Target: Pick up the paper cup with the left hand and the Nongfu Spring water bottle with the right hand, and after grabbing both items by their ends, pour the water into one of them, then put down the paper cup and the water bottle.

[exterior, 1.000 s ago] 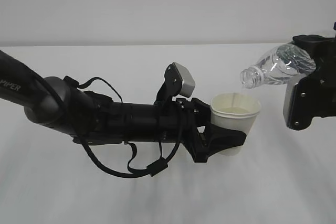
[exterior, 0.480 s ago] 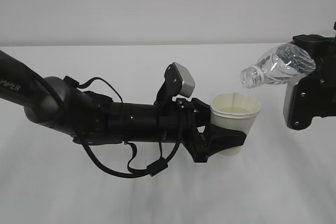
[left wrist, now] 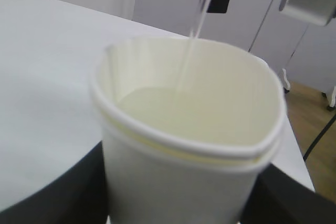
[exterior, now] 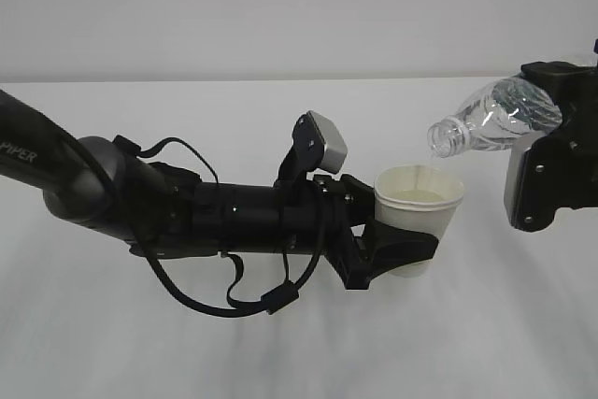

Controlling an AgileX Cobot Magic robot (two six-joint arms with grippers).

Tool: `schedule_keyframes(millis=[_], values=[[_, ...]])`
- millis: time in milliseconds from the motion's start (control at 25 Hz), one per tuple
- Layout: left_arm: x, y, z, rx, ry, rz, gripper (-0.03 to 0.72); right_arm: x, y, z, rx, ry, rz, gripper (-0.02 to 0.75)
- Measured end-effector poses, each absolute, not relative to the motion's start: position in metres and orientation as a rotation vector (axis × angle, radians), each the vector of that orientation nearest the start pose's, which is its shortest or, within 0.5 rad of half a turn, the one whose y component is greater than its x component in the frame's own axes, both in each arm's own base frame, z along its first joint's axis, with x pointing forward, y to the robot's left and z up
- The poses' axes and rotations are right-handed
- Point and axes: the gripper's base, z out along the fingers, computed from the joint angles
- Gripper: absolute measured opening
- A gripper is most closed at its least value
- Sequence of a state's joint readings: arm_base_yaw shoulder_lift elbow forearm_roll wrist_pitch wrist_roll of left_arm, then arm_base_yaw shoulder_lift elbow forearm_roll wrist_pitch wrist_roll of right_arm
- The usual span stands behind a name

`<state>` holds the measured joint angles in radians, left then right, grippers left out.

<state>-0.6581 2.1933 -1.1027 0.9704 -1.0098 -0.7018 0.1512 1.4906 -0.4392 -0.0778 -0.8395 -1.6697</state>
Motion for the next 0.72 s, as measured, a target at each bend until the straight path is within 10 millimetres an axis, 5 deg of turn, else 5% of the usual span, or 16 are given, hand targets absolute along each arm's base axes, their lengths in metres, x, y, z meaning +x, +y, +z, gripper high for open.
schedule_keyframes(millis=[720], values=[[0.2937,-0.3072,0.1210,1.101,1.547,-1.179,0.467,0.2632,0.0454,0.2026,-1.452,1.091,-1.052,0.377]])
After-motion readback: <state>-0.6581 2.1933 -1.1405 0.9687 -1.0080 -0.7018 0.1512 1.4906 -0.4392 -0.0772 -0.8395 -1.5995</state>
